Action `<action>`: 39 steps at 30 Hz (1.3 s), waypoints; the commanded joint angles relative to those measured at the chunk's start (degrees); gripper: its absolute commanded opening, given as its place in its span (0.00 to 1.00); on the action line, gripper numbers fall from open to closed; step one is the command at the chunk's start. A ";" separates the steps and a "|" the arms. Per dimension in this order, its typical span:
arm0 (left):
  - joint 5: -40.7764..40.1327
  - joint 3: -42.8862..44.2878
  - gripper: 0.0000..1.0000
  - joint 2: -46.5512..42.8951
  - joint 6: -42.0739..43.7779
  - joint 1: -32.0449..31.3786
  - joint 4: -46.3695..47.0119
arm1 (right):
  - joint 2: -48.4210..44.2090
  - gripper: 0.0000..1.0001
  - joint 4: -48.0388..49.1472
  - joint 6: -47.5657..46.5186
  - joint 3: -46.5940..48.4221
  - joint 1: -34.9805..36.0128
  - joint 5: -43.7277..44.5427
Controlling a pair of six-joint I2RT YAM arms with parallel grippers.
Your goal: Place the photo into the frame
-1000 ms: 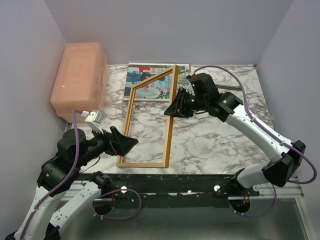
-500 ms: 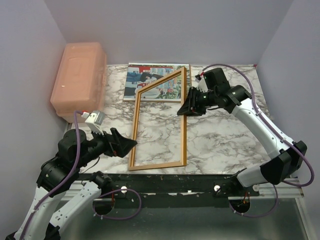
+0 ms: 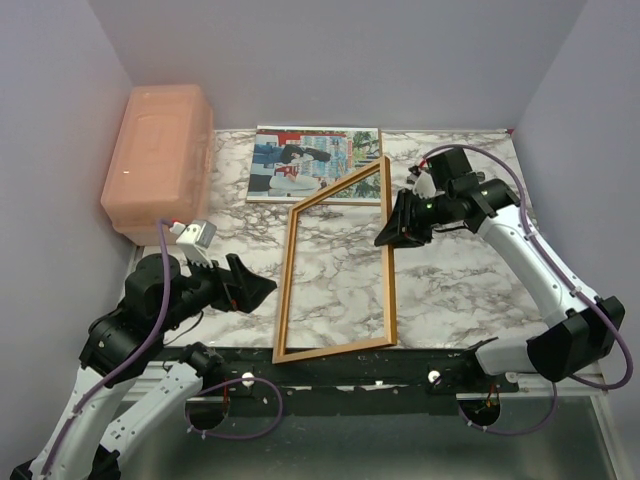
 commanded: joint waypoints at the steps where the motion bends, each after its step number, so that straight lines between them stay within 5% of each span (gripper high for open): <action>1: -1.15 -0.75 0.98 0.28 0.61 -0.04 0.82 | -2.47 0.01 -2.11 -4.60 -2.73 0.20 -0.62; 23: -1.60 -7.95 0.98 1.56 -2.20 -0.05 3.72 | 2.51 0.09 3.02 -4.39 -14.33 0.16 31.04; 39: -8.51 -16.35 0.97 20.42 -10.10 0.02 4.07 | 12.66 0.10 14.91 -7.39 -22.28 0.16 37.64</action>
